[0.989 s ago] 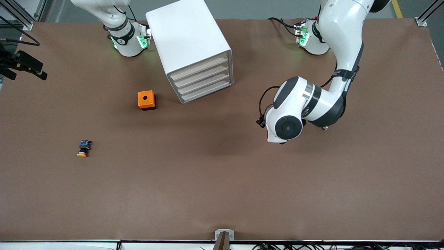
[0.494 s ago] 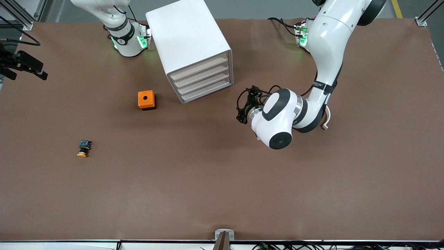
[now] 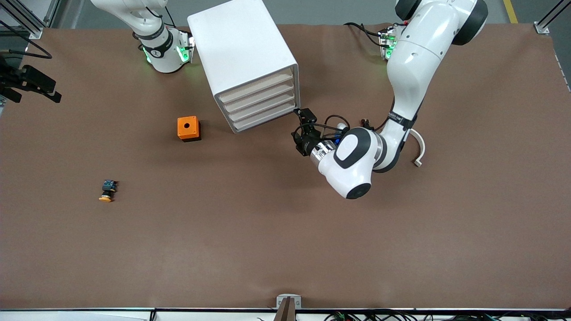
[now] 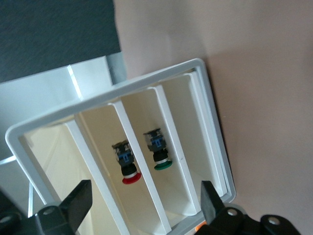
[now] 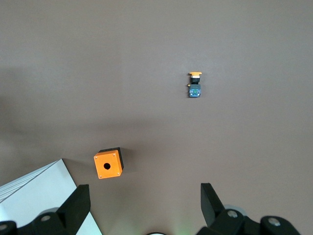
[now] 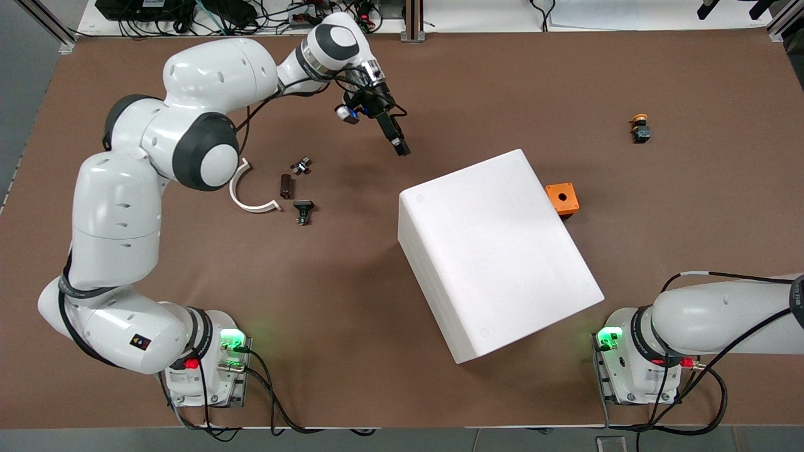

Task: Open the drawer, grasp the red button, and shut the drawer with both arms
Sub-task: 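Grasp the drawer front with the left gripper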

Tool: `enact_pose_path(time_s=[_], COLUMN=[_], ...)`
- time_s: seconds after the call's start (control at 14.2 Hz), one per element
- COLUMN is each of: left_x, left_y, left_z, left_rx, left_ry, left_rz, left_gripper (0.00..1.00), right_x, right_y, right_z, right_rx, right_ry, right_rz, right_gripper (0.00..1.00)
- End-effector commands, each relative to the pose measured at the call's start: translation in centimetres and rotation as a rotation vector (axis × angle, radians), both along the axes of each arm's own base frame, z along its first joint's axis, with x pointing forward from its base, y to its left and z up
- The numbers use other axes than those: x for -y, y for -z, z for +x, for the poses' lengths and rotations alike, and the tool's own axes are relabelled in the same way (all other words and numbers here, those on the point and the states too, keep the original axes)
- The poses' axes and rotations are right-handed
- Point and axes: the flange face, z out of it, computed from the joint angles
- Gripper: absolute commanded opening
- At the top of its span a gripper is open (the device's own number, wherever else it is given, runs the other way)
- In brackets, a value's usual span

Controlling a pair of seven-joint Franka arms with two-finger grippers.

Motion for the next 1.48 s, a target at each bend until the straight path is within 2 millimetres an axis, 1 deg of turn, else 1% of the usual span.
enact_pose_path(time_s=[0.0,0.28,0.42,0.57,0.71,0.85,0.92,0.99,1.06,1.13,1.2,1.27,1.41], left_x=[1.3,3.3,4.3,4.8,5.3,5.6,5.8,6.0,6.5,7.0,7.4,7.5,7.4], left_y=[2.8,4.9,5.3,6.1,6.6,6.8,7.1,7.1,7.1,6.8,6.8,6.9,7.2], left_z=[-1.5,-5.7,-7.2,-8.6,-9.9,-10.4,-11.0,-11.4,-12.3,-13.2,-13.8,-14.2,-14.2], left_rx=[-0.139,-0.284,-0.304,-0.318,-0.334,-0.336,-0.343,-0.347,-0.358,-0.367,-0.374,-0.376,-0.376], left_ry=[0.005,0.1,0.136,0.16,0.178,0.188,0.196,0.203,0.225,0.251,0.269,0.277,0.278], left_rz=[0.006,-0.007,0.0,0.021,0.034,0.039,0.043,0.047,0.051,0.049,0.051,0.055,0.06], left_gripper=[0.91,0.84,0.81,0.81,0.74,0.66,0.61,0.54,0.5,0.44,0.39,0.36,0.28], right_x=[-0.1,-0.2,-0.1,-0.1,-0.1,-0.1,-0.1,0.1,0.1,0.2,0.2,0.2,0.4], right_y=[-0.4,-0.4,-0.4,-0.4,-0.3,-0.4,-0.5,-0.7,-0.9,-1.0,-0.5,0.5,3.6], right_z=[-0.8,-0.8,-0.8,-0.8,-0.7,-0.6,-0.5,-0.5,-0.5,-0.3,0.0,0.8,3.4], right_rx=[0.006,0.006,0.006,0.006,0.005,0.008,0.01,0.013,0.018,0.021,0.012,0.001,-0.052], right_ry=[-0.012,-0.014,-0.012,-0.012,-0.012,-0.011,-0.01,-0.006,-0.006,-0.001,-0.004,-0.003,-0.003], right_rz=[0.006,0.006,0.006,0.006,0.006,0.006,0.004,0.003,0.003,0.003,0.001,-0.006,-0.017], right_gripper=[1.0,1.0,1.0,1.0,1.0,1.0,1.0,1.0,1.0,1.0,1.0,1.0,1.0])
